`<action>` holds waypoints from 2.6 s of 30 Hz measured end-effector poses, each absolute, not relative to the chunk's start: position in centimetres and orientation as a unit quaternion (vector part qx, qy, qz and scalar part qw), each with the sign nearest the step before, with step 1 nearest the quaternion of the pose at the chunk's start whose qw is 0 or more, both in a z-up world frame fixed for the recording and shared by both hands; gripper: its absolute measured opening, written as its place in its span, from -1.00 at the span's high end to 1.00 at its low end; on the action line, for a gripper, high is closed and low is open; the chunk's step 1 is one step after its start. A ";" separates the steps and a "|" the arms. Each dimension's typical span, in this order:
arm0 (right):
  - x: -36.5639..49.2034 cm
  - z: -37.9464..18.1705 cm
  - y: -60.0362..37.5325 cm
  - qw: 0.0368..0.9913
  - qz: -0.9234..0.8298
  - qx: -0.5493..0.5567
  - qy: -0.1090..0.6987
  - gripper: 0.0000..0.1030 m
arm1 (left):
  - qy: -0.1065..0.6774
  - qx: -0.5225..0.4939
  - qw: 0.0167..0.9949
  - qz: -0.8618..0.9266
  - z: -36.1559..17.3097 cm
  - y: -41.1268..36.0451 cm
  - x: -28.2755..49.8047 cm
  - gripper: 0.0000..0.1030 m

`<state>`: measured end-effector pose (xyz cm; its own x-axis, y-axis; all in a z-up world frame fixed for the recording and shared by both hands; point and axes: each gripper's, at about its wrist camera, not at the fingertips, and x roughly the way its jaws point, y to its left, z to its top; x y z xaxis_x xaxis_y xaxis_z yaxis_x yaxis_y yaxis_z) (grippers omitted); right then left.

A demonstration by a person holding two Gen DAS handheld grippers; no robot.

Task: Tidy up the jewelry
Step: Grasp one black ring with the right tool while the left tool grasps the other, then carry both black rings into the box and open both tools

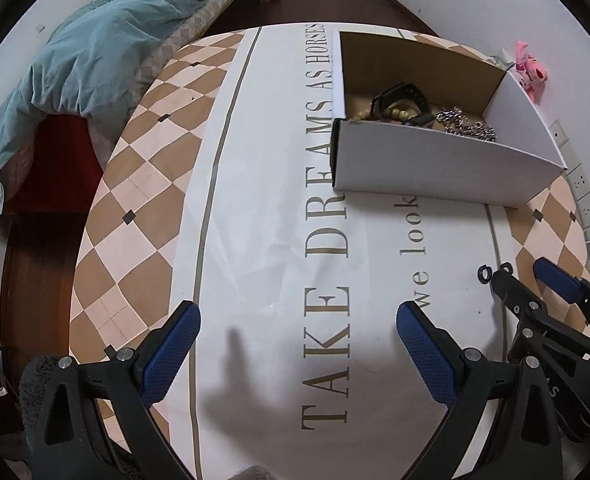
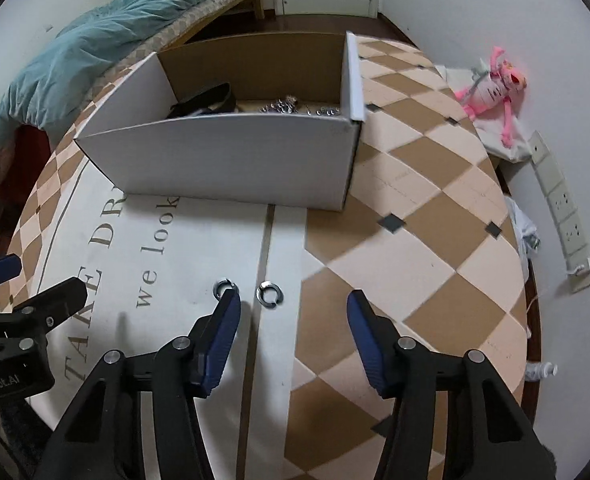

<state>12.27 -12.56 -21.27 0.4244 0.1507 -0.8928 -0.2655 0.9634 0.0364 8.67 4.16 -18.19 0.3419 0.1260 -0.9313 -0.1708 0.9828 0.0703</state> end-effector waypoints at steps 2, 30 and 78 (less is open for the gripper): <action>12.2 -21.2 -12.1 0.848 0.123 -0.066 0.512 0.14 | 0.567 -0.019 0.818 0.092 -18.4 4.2 8.7 -0.94; 11.8 -19.9 -22.4 0.854 0.034 0.044 0.517 0.74 | 0.543 0.024 0.839 -0.034 -20.1 -6.0 12.7 0.67; 25.7 -11.1 -13.8 0.827 0.085 -0.022 0.555 -0.87 | 0.539 -0.033 0.839 0.060 -9.3 6.7 22.5 -0.89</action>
<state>25.73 -13.79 -11.09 0.3688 0.1170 -0.9221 -0.1652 0.9845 0.0588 22.50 6.67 -9.26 0.4111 0.0645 -0.9093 -0.1359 0.9907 0.0088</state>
